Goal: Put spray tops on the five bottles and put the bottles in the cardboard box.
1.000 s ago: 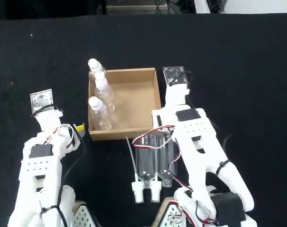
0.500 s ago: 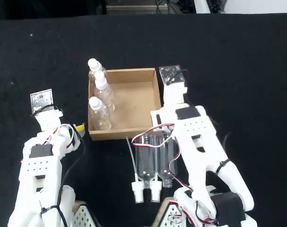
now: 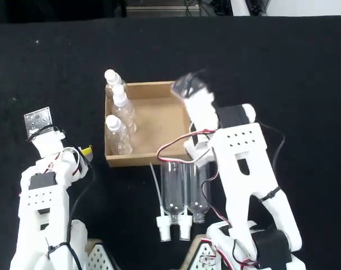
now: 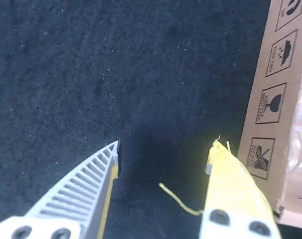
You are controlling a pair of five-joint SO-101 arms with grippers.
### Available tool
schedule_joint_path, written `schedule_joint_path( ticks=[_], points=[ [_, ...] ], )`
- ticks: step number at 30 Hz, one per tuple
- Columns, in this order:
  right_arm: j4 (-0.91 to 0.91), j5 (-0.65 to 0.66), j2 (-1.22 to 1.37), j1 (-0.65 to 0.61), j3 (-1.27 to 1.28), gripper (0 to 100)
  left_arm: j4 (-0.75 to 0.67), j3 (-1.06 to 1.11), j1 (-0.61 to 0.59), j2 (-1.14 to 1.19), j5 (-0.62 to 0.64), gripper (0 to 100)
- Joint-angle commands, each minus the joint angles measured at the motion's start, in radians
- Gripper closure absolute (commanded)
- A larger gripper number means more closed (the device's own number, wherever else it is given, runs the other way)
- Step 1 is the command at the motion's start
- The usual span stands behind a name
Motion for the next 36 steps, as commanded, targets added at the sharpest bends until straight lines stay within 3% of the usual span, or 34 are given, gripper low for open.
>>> schedule_joint_path(
  ticks=[1,12,22,28,31,36],
  points=[
    [-0.029,-0.009,-0.039,0.0,0.076,71.9,-0.02,-0.012,-0.004,-0.006,0.002,74],
    [-0.235,-0.371,-0.312,-0.005,0.437,72.2,-0.02,-0.012,-0.005,-0.006,0.002,74],
    [-0.252,-0.396,-0.311,-0.127,0.433,72.0,-0.02,-0.012,-0.007,-0.006,0.002,74],
    [-0.405,-0.439,-0.311,-0.115,0.556,72.3,-0.02,-0.012,-0.01,-0.006,0.002,74],
    [-0.456,-0.43,-0.312,-0.057,0.611,72.3,-0.02,-0.012,-0.01,-0.006,0.002,74],
    [-0.402,-0.239,-0.311,0.173,0.579,72.3,-0.02,-0.012,-0.01,-0.006,0.002,74]
  ],
)
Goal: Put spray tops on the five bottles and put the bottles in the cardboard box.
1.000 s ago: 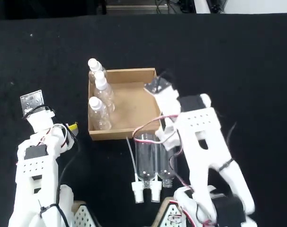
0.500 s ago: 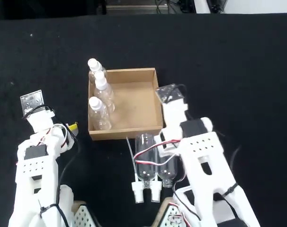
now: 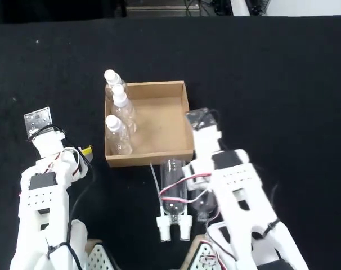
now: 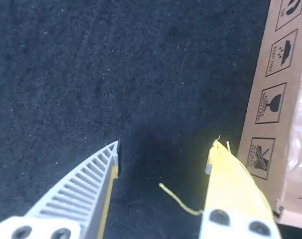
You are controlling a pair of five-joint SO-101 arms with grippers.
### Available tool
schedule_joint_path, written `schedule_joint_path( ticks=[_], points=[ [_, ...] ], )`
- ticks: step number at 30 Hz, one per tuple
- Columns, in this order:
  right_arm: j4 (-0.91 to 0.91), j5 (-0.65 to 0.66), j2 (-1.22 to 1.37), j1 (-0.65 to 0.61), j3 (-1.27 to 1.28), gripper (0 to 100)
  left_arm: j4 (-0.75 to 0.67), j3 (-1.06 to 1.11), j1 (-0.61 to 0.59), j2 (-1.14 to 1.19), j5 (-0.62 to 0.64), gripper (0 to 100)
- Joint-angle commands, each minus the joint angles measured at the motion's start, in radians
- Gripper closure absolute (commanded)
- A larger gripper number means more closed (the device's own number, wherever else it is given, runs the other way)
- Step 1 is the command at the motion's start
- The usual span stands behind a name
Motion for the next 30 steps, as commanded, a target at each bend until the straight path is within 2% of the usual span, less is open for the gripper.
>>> schedule_joint_path(
  ticks=[1,8,12,14,20,22,25,30],
  points=[
    [0.043,0.15,-0.035,0.193,-0.041,72.3,-0.02,-0.012,-0.01,-0.006,0.002,74],
    [0.094,0.416,-0.036,0.594,-0.09,72.3,-0.02,-0.012,-0.01,-0.006,0.002,74],
    [0.101,0.494,-0.041,0.667,-0.108,72.0,-0.021,-0.013,-0.005,-0.006,0.002,74],
    [0.121,0.459,-0.039,0.664,-0.15,71.9,-0.021,-0.013,-0.004,-0.006,0.002,74],
    [0.247,0.164,-0.035,0.652,-0.338,71.9,-0.02,-0.012,-0.01,-0.006,0.002,74],
    [0.29,0.186,-0.035,0.664,-0.381,72.2,-0.02,-0.012,-0.01,-0.006,0.002,74],
    [0.358,0.434,-0.035,0.74,-0.409,72.3,-0.017,-0.012,-0.012,-0.006,0.0,74],
    [0.413,1.073,-0.033,0.954,-0.389,72.4,-0.02,-0.012,-0.012,-0.006,0.0,74]
  ],
)
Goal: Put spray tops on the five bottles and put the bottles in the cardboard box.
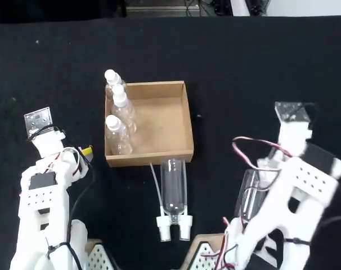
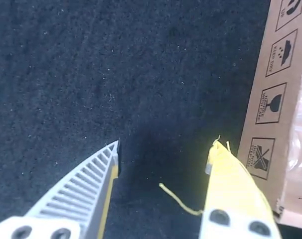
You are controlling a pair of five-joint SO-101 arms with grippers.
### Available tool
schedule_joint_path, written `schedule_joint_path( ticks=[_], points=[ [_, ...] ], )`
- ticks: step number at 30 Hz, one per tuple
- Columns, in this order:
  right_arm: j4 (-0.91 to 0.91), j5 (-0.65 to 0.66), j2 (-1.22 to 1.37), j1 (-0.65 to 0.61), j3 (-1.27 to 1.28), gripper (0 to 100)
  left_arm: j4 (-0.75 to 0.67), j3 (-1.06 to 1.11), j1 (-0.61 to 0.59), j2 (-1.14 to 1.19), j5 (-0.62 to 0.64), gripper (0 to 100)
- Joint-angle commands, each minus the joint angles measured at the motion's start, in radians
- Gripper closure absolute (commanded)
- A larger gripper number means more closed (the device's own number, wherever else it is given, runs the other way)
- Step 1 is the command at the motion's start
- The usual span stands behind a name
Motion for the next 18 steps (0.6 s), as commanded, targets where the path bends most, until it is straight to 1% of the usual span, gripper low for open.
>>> schedule_joint_path(
  ticks=[1,3,5,6,8,11,13,14,15,18],
  points=[
    [0.025,0.532,-0.033,0.17,-0.027,72.4,-0.02,-0.012,-0.012,-0.006,0.0,74],
    [0.021,0.772,-0.033,0.229,0.015,72.4,-0.02,-0.012,-0.01,-0.006,0.0,74],
    [0.018,0.939,-0.035,0.253,0.077,72.4,-0.02,-0.012,-0.01,-0.006,0.0,74],
    [0.0,0.984,-0.039,0.256,0.11,72.4,-0.02,-0.012,-0.01,-0.006,0.0,74],
    [-0.064,1.008,-0.039,0.253,0.17,72.4,-0.02,-0.012,-0.01,-0.006,0.0,74],
    [-0.161,1.005,-0.041,0.224,0.278,72.4,-0.02,-0.012,-0.012,-0.006,0.0,74],
    [-0.169,0.968,-0.041,0.199,0.328,72.3,-0.02,-0.012,-0.012,-0.006,0.0,74],
    [-0.166,0.919,-0.042,0.186,0.335,72.3,-0.02,-0.012,-0.012,-0.006,0.0,74],
    [-0.155,0.841,-0.042,0.163,0.334,72.3,-0.02,-0.012,-0.012,-0.006,0.0,74],
    [-0.124,0.532,-0.042,0.094,0.289,72.3,-0.02,-0.012,-0.012,-0.006,0.0,74]
  ],
)
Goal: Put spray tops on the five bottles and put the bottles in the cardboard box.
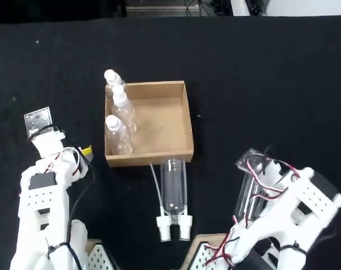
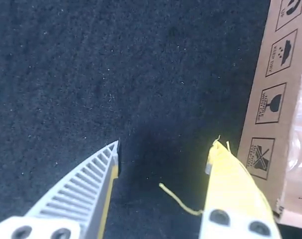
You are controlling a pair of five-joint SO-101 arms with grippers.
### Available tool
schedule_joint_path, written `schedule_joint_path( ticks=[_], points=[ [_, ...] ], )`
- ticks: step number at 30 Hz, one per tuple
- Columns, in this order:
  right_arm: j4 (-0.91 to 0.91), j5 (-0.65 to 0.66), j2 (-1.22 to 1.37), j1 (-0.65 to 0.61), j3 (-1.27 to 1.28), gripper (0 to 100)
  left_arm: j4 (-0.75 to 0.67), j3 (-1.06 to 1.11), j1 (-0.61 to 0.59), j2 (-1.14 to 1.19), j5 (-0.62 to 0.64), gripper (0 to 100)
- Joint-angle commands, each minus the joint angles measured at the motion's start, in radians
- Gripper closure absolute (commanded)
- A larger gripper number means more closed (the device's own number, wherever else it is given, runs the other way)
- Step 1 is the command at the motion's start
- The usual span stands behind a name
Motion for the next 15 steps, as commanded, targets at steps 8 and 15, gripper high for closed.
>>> schedule_joint_path(
  ticks=[8,15],
  points=[
    [0.029,-0.944,-0.035,-0.315,-0.076,71.9,-0.02,-0.012,-0.012,-0.006,0.0,74],
    [0.057,-0.971,-0.041,-0.404,-0.203,71.9,-0.02,-0.012,-0.012,-0.006,0.0,74]
  ],
)
